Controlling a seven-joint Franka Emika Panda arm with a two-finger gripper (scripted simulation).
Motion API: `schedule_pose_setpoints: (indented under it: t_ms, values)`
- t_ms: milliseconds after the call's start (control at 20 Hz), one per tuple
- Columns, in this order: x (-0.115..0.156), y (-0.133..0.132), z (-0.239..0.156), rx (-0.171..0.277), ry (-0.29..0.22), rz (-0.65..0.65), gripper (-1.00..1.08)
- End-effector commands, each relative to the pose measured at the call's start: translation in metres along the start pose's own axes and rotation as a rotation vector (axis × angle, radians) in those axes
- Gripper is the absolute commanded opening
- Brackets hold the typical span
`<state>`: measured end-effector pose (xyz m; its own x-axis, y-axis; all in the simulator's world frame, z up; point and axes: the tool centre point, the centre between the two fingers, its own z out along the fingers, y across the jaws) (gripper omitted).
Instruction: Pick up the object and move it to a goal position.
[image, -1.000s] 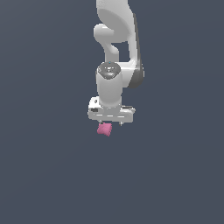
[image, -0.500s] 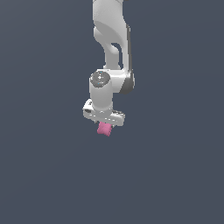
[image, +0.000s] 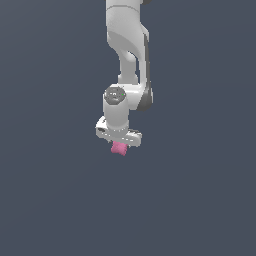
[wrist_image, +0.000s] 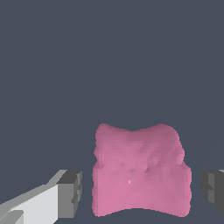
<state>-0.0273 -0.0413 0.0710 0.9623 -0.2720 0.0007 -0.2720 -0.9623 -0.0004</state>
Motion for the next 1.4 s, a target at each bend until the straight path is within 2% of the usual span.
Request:
schedule_pose_setpoints:
  t_ms: [0, 400, 450, 1350]
  values:
    - [-0.001, 0.001, 0.013, 0.000, -0.001, 0.002, 1.00]
    - [0.000, 0.001, 0.032, -0.001, -0.001, 0.004, 1.00]
    - [0.000, 0.001, 0.032, -0.001, -0.001, 0.004, -1.00]
    - [-0.008, -0.003, 0.018, 0.000, 0.000, 0.004, -1.00]
